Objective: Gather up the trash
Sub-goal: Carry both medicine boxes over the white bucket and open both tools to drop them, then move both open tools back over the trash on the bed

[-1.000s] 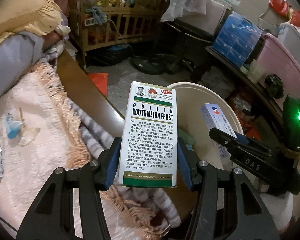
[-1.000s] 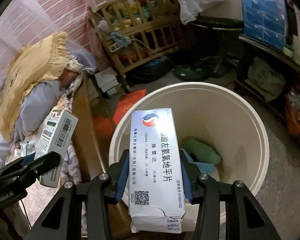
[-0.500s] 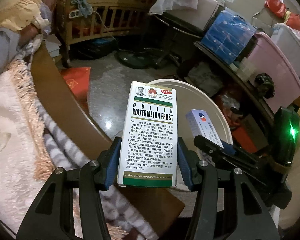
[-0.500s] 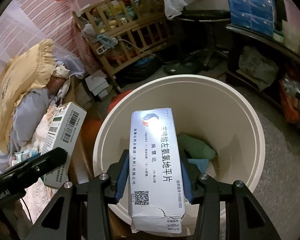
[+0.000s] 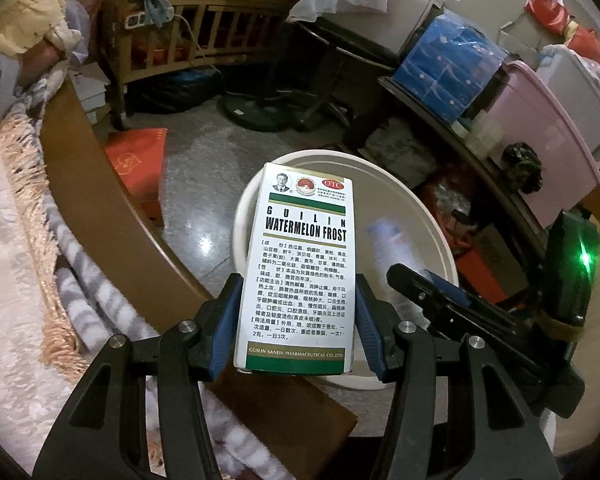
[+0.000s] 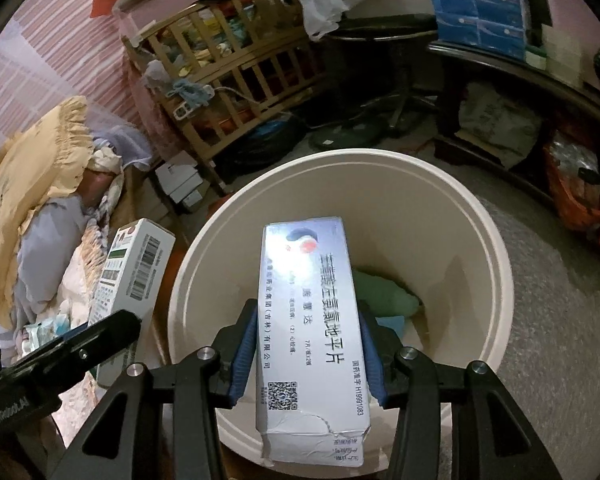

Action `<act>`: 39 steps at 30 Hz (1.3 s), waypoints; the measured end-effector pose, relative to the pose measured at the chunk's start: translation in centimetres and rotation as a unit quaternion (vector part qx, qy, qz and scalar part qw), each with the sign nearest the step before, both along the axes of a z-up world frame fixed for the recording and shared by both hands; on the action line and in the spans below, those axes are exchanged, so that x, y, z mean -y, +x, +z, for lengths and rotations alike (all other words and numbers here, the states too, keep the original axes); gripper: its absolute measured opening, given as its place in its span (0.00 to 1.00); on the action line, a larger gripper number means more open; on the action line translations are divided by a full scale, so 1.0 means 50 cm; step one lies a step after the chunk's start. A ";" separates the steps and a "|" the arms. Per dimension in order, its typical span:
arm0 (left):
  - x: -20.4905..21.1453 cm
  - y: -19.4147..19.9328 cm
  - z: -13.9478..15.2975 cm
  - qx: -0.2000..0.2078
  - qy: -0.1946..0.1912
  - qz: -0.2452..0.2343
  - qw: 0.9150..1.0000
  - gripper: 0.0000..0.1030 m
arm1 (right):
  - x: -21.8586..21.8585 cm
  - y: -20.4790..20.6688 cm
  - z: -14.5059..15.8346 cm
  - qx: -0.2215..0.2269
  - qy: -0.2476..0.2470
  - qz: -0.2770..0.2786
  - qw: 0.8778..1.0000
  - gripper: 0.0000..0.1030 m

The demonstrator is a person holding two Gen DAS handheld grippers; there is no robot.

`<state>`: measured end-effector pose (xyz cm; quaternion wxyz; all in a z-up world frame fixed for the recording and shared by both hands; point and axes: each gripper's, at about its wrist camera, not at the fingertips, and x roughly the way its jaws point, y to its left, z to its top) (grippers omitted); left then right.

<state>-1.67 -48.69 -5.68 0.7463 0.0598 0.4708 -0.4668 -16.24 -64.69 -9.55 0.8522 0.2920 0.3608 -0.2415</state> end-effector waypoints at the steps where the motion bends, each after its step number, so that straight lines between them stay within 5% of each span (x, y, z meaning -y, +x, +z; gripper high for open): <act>1: 0.000 -0.001 0.000 -0.001 -0.003 -0.003 1.000 0.51 | 0.003 -0.003 0.000 0.000 0.000 -0.006 1.000 0.47; 11: -0.012 -0.003 0.002 -0.007 -0.004 0.001 1.000 0.59 | 0.015 -0.015 0.001 0.004 0.002 -0.020 1.000 0.50; 20: -0.099 0.012 0.019 0.037 0.010 0.058 0.998 0.59 | -0.030 0.011 0.011 0.006 -0.019 0.010 1.000 0.56; 39: -0.374 0.076 0.014 0.078 0.043 0.199 0.976 0.59 | -0.231 0.121 0.035 -0.002 -0.046 0.129 0.991 0.61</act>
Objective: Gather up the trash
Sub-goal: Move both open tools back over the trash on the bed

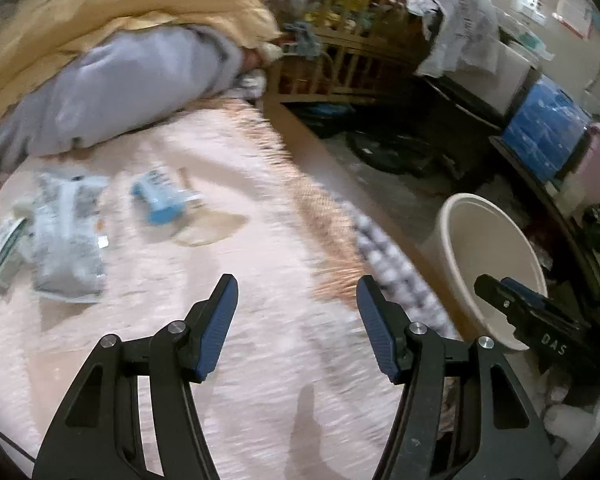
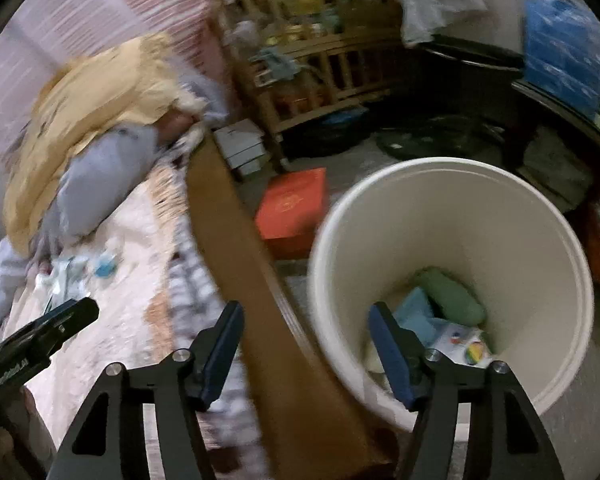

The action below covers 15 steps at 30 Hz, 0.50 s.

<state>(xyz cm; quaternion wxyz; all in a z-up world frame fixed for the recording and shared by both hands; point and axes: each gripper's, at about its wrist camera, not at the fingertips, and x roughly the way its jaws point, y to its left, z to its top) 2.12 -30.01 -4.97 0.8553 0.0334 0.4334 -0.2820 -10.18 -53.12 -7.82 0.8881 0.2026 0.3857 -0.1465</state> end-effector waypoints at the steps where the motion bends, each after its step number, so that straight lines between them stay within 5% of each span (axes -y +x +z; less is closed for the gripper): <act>1: -0.018 0.002 0.000 -0.001 0.000 0.006 1.000 0.59 | -0.015 0.008 0.001 -0.001 -0.001 0.010 1.000 0.62; 15: -0.271 0.064 -0.018 -0.021 0.000 0.112 0.993 0.59 | -0.240 0.131 -0.014 -0.024 0.004 0.165 0.986 0.65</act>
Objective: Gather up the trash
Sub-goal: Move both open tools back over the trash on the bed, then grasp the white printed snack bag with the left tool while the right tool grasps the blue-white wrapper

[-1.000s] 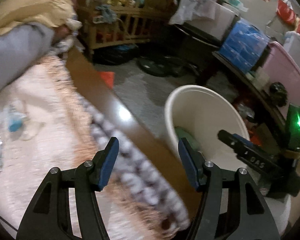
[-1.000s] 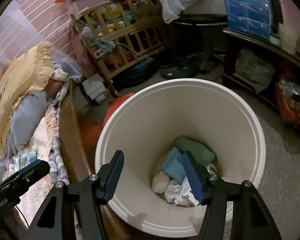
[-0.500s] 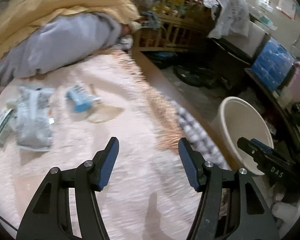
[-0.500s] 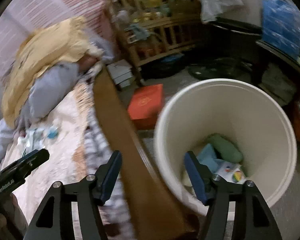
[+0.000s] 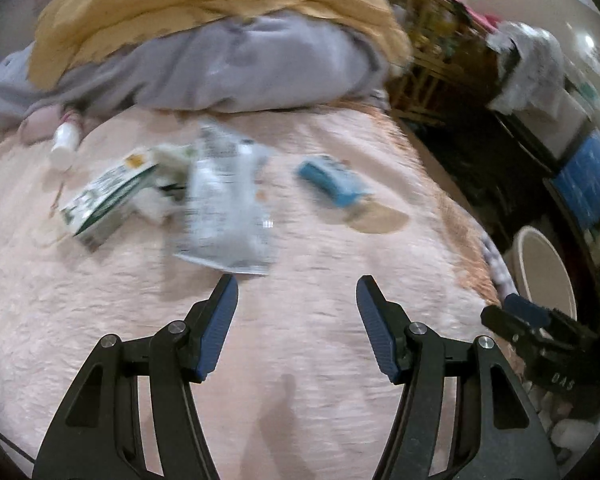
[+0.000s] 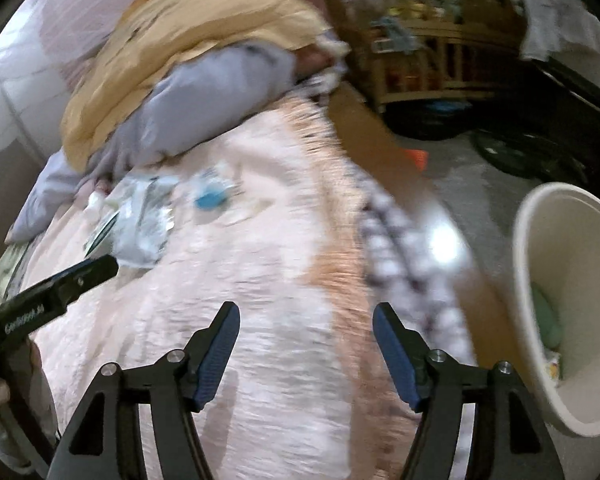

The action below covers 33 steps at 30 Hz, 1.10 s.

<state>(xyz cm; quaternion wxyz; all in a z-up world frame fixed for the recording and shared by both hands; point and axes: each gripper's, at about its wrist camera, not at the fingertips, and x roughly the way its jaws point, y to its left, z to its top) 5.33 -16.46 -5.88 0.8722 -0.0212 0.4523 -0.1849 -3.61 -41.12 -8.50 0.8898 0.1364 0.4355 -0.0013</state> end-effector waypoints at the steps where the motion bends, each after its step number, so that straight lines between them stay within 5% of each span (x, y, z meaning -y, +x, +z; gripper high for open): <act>1: -0.017 0.008 -0.003 -0.004 -0.005 0.007 1.000 0.59 | -0.013 0.011 -0.001 -0.001 -0.001 0.012 1.000 0.65; 12: -0.114 0.117 -0.026 -0.024 -0.040 0.049 0.998 0.63 | -0.117 0.195 -0.006 0.001 -0.014 0.101 0.995 0.66; 25: -0.043 0.198 -0.070 -0.024 -0.008 0.006 1.000 0.63 | -0.167 0.404 -0.063 -0.016 -0.054 0.140 0.989 0.67; 26: -0.040 0.203 -0.072 -0.023 -0.006 0.007 1.000 0.63 | -0.169 0.406 -0.064 -0.010 -0.058 0.140 0.988 0.65; 27: -0.037 0.208 -0.076 -0.025 -0.007 0.006 1.000 0.62 | -0.169 0.408 -0.064 -0.007 -0.063 0.138 0.988 0.51; 29: -0.032 0.215 -0.082 -0.032 -0.012 0.005 0.999 0.45 | -0.169 0.411 -0.066 -0.006 -0.072 0.133 0.988 0.40; 30: -0.030 0.218 -0.085 -0.037 -0.013 0.006 0.999 0.45 | -0.165 0.410 -0.065 -0.004 -0.067 0.131 0.989 0.32; 33: -0.033 0.203 -0.081 -0.039 -0.033 0.000 0.999 0.41 | -0.154 0.391 -0.057 -0.001 -0.053 0.134 0.990 0.30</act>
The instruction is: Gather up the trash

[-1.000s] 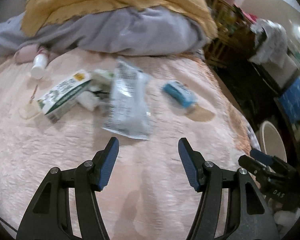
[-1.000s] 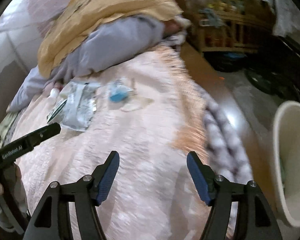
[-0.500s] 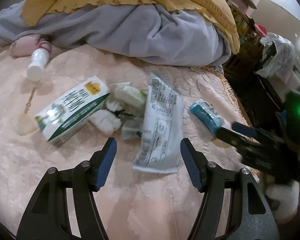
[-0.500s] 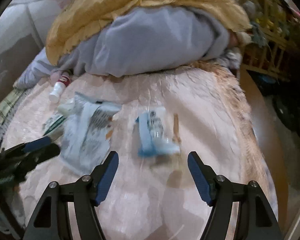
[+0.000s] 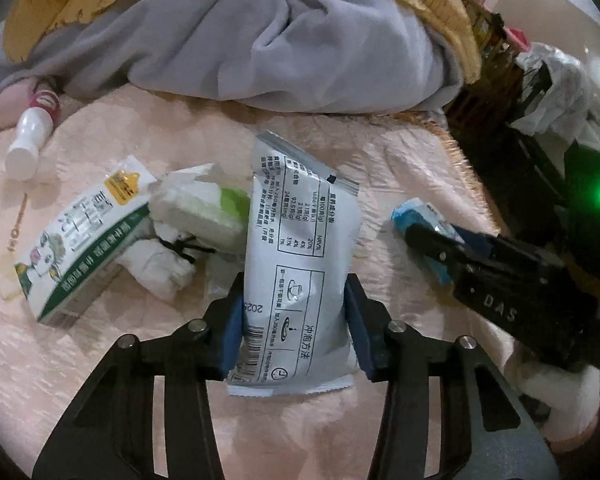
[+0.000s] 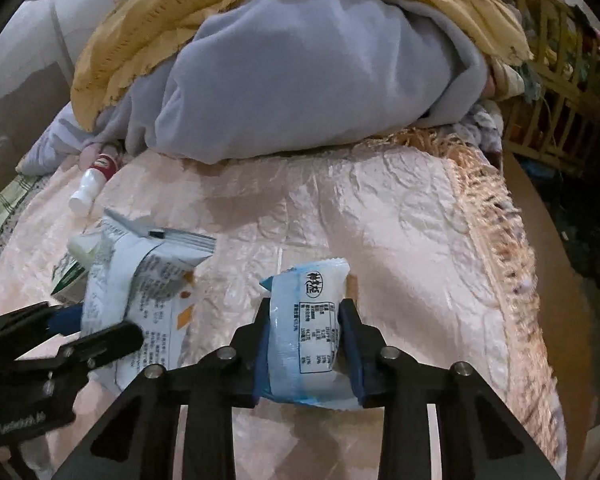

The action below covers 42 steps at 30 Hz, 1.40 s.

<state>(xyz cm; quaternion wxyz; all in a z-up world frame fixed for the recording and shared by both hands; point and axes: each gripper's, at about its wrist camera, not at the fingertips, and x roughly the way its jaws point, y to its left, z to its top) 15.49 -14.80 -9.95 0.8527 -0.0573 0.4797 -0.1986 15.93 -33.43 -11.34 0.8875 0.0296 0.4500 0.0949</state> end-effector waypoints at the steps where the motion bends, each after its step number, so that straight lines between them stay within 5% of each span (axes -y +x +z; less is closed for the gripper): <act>1: -0.001 -0.010 0.007 0.004 -0.003 -0.003 1.000 0.40 | 0.002 -0.012 0.004 0.002 0.000 0.001 1.000 0.30; 10: -0.014 -0.134 0.066 0.023 -0.025 -0.036 0.999 0.38 | 0.026 -0.160 0.043 0.021 0.024 0.000 0.999 0.30; 22: 0.000 -0.247 0.079 0.043 0.002 -0.028 0.999 0.39 | 0.041 -0.312 0.061 0.030 0.046 -0.029 0.998 0.30; 42: 0.045 -0.317 0.106 0.075 0.019 -0.038 0.996 0.39 | 0.069 -0.408 0.093 0.050 0.050 -0.053 0.996 0.30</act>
